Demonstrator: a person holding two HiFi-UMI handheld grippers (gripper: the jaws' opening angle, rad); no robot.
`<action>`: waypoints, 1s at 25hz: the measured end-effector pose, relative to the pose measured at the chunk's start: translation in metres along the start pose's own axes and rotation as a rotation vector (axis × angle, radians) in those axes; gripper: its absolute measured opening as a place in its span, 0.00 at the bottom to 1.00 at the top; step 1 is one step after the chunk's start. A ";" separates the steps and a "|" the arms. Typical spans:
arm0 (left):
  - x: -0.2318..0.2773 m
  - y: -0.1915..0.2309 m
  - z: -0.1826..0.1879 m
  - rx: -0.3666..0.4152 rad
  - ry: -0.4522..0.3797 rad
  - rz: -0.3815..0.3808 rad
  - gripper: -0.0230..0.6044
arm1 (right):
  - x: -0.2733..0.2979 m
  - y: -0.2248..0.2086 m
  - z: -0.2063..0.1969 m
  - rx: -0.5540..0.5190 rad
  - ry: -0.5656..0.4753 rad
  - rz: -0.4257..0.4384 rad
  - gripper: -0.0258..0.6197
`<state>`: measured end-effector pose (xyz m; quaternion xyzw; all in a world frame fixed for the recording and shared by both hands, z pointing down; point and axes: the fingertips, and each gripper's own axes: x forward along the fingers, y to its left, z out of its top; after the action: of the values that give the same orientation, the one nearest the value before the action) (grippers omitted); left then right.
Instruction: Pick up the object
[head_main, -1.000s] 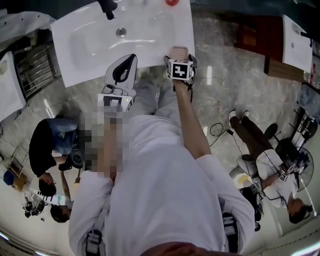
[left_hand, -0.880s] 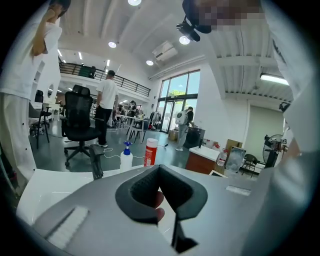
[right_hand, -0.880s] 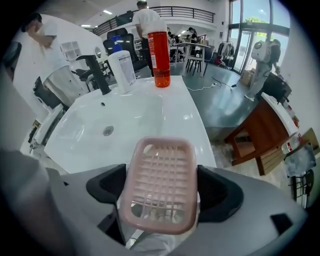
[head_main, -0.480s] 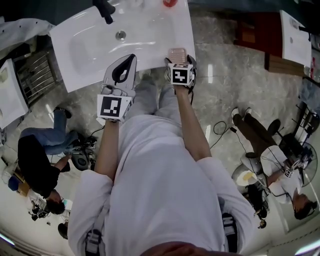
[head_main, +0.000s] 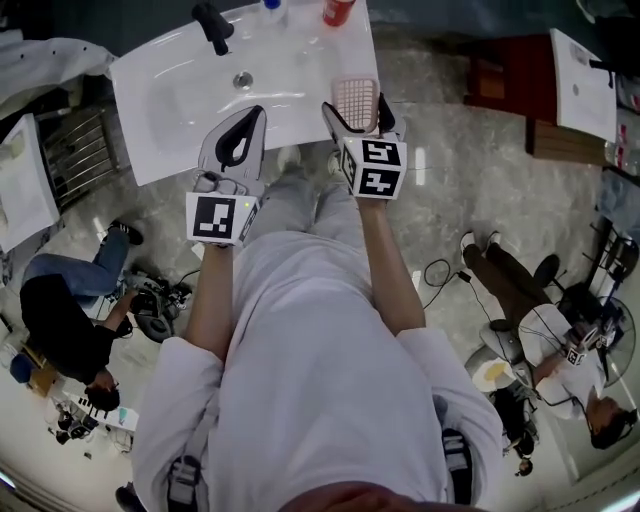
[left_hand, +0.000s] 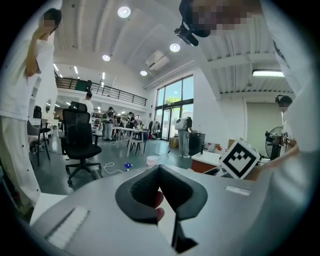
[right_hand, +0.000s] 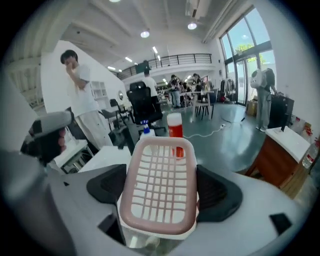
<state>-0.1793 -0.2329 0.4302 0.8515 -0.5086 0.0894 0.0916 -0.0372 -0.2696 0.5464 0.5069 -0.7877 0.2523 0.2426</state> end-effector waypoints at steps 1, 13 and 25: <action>-0.001 0.000 0.011 0.013 -0.017 0.009 0.04 | -0.011 0.003 0.019 -0.002 -0.049 0.013 0.72; -0.022 -0.025 0.162 0.078 -0.255 0.063 0.04 | -0.160 0.040 0.212 -0.198 -0.602 0.149 0.72; -0.039 -0.047 0.244 0.170 -0.327 0.119 0.04 | -0.243 0.044 0.276 -0.291 -0.828 0.198 0.72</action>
<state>-0.1417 -0.2388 0.1814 0.8277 -0.5568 -0.0025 -0.0699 -0.0234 -0.2674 0.1764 0.4477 -0.8906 -0.0631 -0.0495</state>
